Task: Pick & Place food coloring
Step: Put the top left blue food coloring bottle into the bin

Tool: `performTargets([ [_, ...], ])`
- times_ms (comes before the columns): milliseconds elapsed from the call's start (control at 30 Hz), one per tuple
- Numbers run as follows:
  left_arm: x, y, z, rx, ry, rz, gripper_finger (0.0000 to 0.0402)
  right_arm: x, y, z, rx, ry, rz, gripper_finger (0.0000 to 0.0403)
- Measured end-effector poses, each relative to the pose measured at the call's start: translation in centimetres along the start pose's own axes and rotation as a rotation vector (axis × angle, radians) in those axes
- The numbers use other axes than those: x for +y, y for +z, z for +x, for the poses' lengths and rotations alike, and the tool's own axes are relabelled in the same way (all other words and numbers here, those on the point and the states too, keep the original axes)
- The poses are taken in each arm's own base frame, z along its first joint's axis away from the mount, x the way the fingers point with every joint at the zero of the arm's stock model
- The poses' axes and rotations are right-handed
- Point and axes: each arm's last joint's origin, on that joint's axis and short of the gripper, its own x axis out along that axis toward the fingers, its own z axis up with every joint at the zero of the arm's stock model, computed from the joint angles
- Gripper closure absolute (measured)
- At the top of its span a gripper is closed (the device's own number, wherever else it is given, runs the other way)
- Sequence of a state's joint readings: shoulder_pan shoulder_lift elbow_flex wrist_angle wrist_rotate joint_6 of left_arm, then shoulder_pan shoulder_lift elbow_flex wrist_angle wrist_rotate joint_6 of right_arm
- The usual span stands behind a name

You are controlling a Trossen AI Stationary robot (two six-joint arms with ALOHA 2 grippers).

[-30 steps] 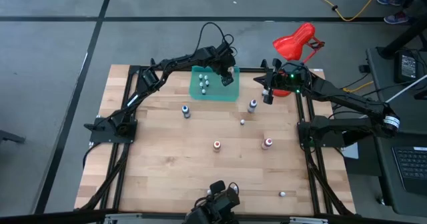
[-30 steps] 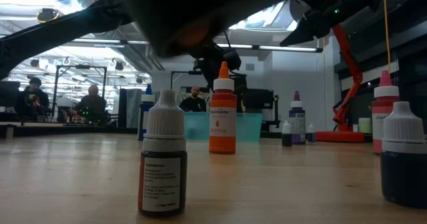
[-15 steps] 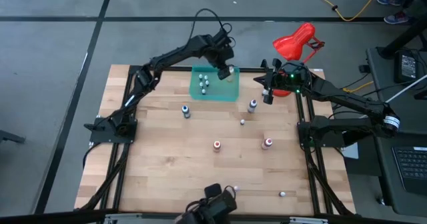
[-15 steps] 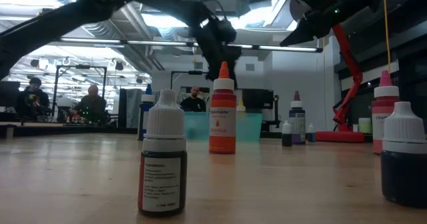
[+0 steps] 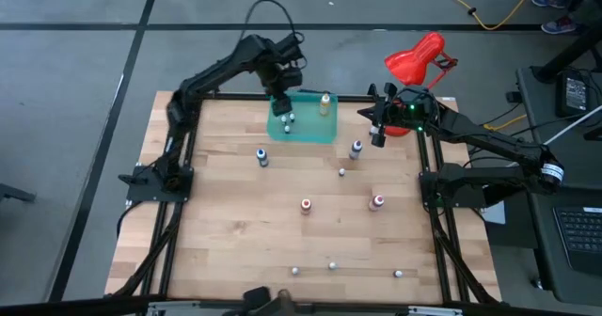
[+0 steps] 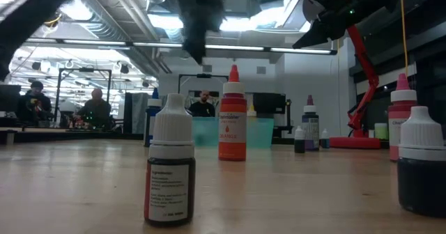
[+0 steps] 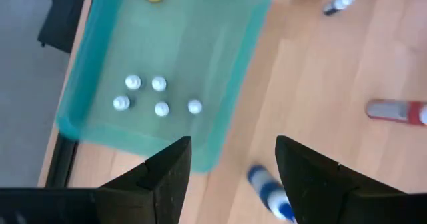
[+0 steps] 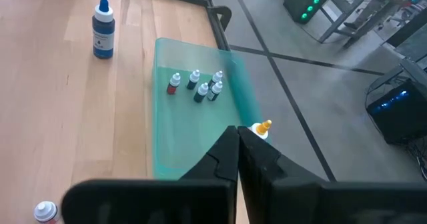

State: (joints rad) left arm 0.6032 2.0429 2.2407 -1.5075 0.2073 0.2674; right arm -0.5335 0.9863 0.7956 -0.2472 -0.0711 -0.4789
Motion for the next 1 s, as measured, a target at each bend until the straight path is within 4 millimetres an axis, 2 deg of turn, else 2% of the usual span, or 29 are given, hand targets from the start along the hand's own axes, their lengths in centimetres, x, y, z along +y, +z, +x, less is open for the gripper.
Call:
performTargets([
  [133, -1.4, -2.8, -2.5, -0.079, 0.019, -0.006, 0.019, 0.0, 0.0, 0.0, 0.0, 0.0, 0.0, 0.0391],
  [233, -2.4, -5.5, -2.7, -0.138, 0.027, -0.036, 0.019, 0.0, 0.0, 0.0, 0.0, 0.0, 0.0, 0.0391],
  [467, -4.5, -13.0, 1.3, -0.148, 0.003, -0.151, 0.019, 0.0, 0.0, 0.0, -0.002, -0.001, -0.001, 0.0391],
  [600, -5.4, -15.9, 3.1, -0.164, -0.012, -0.208, 0.0186, 0.0, 0.0, 0.0, -0.003, -0.001, -0.001, 0.0391],
  [867, -7.1, -18.8, 7.2, -0.08, -0.064, -0.163, 0.0137, 0.0, 0.0, 0.0, -0.003, -0.002, 0.0, 0.0391],
  [1000, -7.1, -18.9, 9.2, -0.17, -0.035, -0.126, 0.0111, 0.0, 0.0, 0.0, -0.003, -0.002, 0.004, 0.0391],
])
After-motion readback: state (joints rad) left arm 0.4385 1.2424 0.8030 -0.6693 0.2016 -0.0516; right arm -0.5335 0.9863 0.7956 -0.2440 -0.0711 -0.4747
